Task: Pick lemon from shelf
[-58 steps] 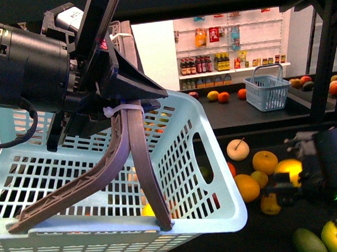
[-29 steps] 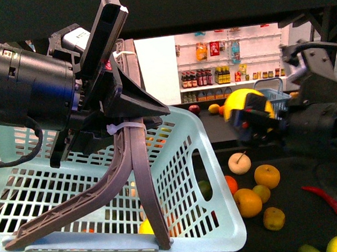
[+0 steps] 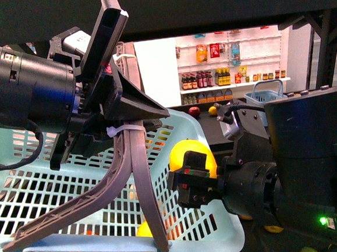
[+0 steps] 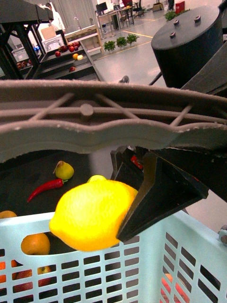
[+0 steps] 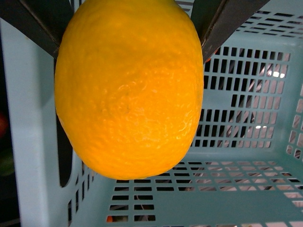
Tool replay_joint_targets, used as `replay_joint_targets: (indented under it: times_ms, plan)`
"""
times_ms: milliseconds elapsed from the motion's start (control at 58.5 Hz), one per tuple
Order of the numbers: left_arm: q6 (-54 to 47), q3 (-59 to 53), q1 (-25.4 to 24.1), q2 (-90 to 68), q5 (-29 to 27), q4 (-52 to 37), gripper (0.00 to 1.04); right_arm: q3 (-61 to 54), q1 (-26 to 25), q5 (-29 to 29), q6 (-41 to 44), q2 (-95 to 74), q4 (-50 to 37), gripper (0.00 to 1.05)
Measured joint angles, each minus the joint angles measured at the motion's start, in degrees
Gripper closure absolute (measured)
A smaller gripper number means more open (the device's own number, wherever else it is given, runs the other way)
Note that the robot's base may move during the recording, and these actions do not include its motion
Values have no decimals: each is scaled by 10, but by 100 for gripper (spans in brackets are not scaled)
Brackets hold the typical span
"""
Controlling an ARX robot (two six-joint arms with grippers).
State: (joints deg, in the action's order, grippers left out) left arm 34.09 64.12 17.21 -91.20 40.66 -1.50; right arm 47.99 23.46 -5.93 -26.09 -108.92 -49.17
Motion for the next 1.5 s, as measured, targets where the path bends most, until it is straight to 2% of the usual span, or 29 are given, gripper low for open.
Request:
replay_joint_targets:
  times_ms: [222, 342, 530, 650, 804, 958, 1060, 1129, 1214, 1402, 1436, 1453, 1505]
  plan:
    - [0, 0, 0, 0, 0, 0, 92, 0, 1, -1, -12, -8, -20, 18]
    - [0, 0, 0, 0, -1, 0, 92, 0, -19, 5, -20, 8, -7, 1]
    - [2, -1, 0, 0, -1, 0, 92, -26, -108, 8, 43, 123, 42, 2]
    - [3, -1, 0, 0, -2, 0, 92, -62, -163, 10, 125, 243, 91, 2]
    - [2, -1, 0, 0, 1, 0, 92, -132, -238, -38, 220, 411, 169, 2]
    - [3, -1, 0, 0, 1, 0, 92, -212, -345, -125, 263, 617, 320, 2]
    - [3, -1, 0, 0, 1, 0, 93, -272, -417, -129, 261, 799, 455, 19]
    - [3, -1, 0, 0, 0, 0, 93, -309, -416, -111, 261, 887, 508, 29]
    - [3, -1, 0, 0, -1, 0, 93, -348, -381, -83, 261, 977, 509, 45]
    - [4, -1, 0, 0, 0, 0, 93, -395, -330, -30, 261, 1010, 507, 76]
    - [4, -1, 0, 0, -1, 0, 93, -400, -313, -2, 261, 1015, 507, 81]
    - [4, -1, 0, 0, 0, 0, 93, -403, -288, 31, 261, 1020, 507, 86]
    - [3, -1, 0, 0, 2, 0, 93, -408, -256, 51, 260, 1027, 506, 95]
